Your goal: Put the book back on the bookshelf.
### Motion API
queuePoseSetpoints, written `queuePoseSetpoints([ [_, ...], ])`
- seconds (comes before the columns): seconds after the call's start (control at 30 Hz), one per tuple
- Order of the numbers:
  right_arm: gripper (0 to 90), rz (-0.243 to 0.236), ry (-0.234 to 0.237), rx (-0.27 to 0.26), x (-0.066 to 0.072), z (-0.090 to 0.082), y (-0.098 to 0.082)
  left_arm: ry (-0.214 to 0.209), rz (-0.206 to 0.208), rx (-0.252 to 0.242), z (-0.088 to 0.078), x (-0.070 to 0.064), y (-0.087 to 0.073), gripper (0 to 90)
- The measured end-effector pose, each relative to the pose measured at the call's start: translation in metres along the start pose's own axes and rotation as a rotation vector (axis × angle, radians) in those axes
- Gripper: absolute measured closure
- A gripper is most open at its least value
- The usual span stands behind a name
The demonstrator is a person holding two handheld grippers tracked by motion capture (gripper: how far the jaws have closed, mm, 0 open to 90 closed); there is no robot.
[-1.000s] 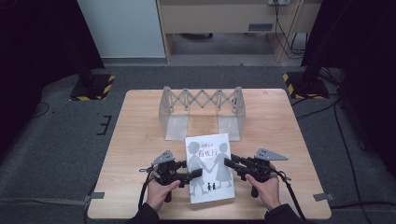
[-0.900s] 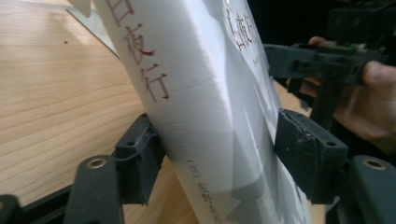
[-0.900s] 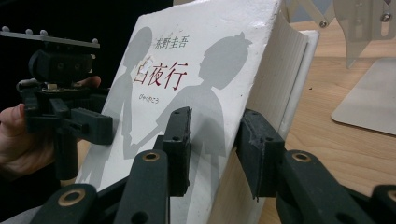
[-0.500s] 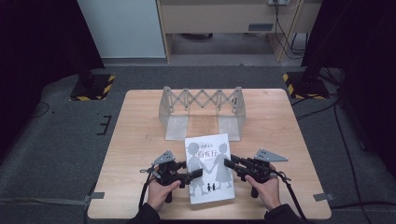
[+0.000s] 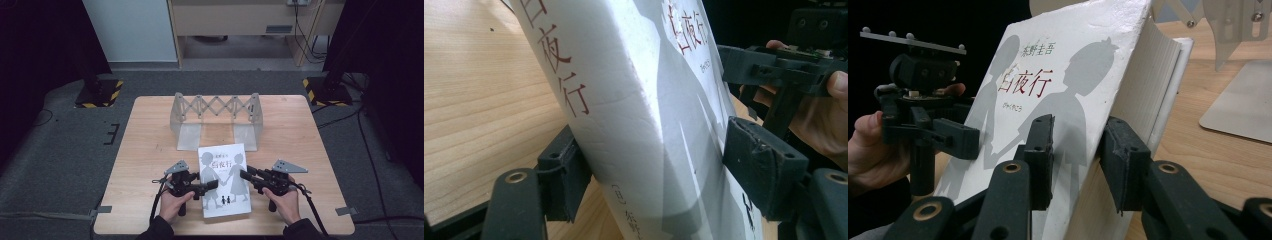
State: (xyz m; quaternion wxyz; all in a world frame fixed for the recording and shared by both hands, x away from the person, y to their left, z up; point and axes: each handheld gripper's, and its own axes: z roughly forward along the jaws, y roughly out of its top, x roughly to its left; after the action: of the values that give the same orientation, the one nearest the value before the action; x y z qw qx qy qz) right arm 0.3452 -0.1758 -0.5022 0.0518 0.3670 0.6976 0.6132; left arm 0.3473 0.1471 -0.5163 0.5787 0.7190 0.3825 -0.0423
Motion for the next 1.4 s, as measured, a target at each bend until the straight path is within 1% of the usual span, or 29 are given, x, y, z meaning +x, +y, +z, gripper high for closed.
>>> queuePoseSetpoints([
  [0.1, 66.9, -0.001, 0.002, 0.004, 0.000, 0.000, 0.000, -0.001, -0.005, 0.008, 0.001, 0.001, -0.001, 27.6],
  [0.2, 67.1, -0.004, -0.001, 0.003, 0.000, 0.001, -0.001, 0.005, -0.013, 0.014, 0.005, 0.002, -0.001, 24.9],
  [0.33, 67.1, -0.004, -0.006, 0.006, -0.001, 0.001, -0.001, -0.001, -0.023, 0.009, 0.007, 0.003, -0.002, 24.1],
  [0.43, 67.1, -0.002, -0.004, 0.009, -0.001, 0.000, -0.001, -0.001, -0.016, 0.012, 0.007, 0.002, -0.001, 24.1],
  [0.53, 67.1, -0.005, 0.003, 0.007, 0.000, 0.000, 0.000, -0.020, -0.014, 0.013, 0.007, 0.001, -0.001, 24.6],
  [0.57, 67.0, -0.003, 0.005, 0.008, 0.000, 0.000, 0.000, -0.034, -0.016, 0.013, 0.008, 0.001, -0.001, 25.1],
  [0.6, 66.9, 0.000, 0.012, 0.009, 0.000, 0.001, 0.000, -0.059, -0.023, 0.011, 0.010, -0.001, -0.002, 26.0],
  [0.63, 66.7, 0.007, 0.024, 0.007, 0.000, 0.001, 0.000, -0.085, -0.023, 0.011, 0.013, -0.004, -0.002, 29.1],
  [0.67, 66.1, 0.015, 0.043, 0.009, 0.001, 0.003, 0.000, -0.093, -0.021, 0.002, 0.012, -0.006, -0.002, 29.9],
  [0.73, 65.9, 0.022, 0.050, 0.010, 0.004, 0.003, 0.001, -0.105, -0.019, -0.025, 0.009, -0.008, -0.001, 34.0],
  [0.77, 65.9, 0.021, 0.054, 0.004, 0.003, 0.003, 0.001, -0.095, -0.020, -0.031, 0.009, -0.009, 0.000, 34.9],
  [0.87, 65.9, 0.027, 0.055, 0.000, 0.002, 0.004, 0.000, -0.085, -0.037, -0.029, 0.009, -0.009, -0.001, 34.9],
  [0.93, 65.8, 0.029, 0.056, 0.001, 0.003, 0.004, 0.000, -0.096, -0.048, -0.037, 0.008, -0.008, -0.002, 36.2],
  [0.97, 65.6, 0.030, 0.055, 0.002, 0.003, 0.004, 0.001, -0.108, -0.062, -0.047, 0.007, -0.008, -0.002, 38.5],
  [1.07, 64.8, 0.047, 0.061, 0.006, 0.002, 0.004, 0.001, -0.108, -0.072, -0.047, 0.006, -0.011, 0.000, 41.6],
  [1.13, 63.9, 0.046, 0.060, 0.010, 0.002, 0.003, 0.002, -0.109, -0.082, -0.047, 0.006, -0.012, 0.001, 42.9],
  [1.2, 60.4, 0.048, 0.064, 0.010, 0.001, 0.004, 0.001, -0.107, -0.093, -0.044, 0.005, -0.013, 0.002, 43.9],
  [1.27, 57.1, 0.048, 0.058, 0.016, 0.000, 0.003, 0.002, -0.109, -0.108, -0.045, 0.004, -0.013, 0.003, 45.2],
  [1.3, 55.9, 0.047, 0.054, 0.016, 0.000, 0.003, 0.002, -0.104, -0.119, -0.043, 0.004, -0.014, 0.003, 45.6],
  [1.4, 51.2, 0.061, 0.036, -0.009, -0.006, -0.004, 0.004, -0.097, -0.146, -0.046, 0.001, -0.015, 0.005, 47.1],
])
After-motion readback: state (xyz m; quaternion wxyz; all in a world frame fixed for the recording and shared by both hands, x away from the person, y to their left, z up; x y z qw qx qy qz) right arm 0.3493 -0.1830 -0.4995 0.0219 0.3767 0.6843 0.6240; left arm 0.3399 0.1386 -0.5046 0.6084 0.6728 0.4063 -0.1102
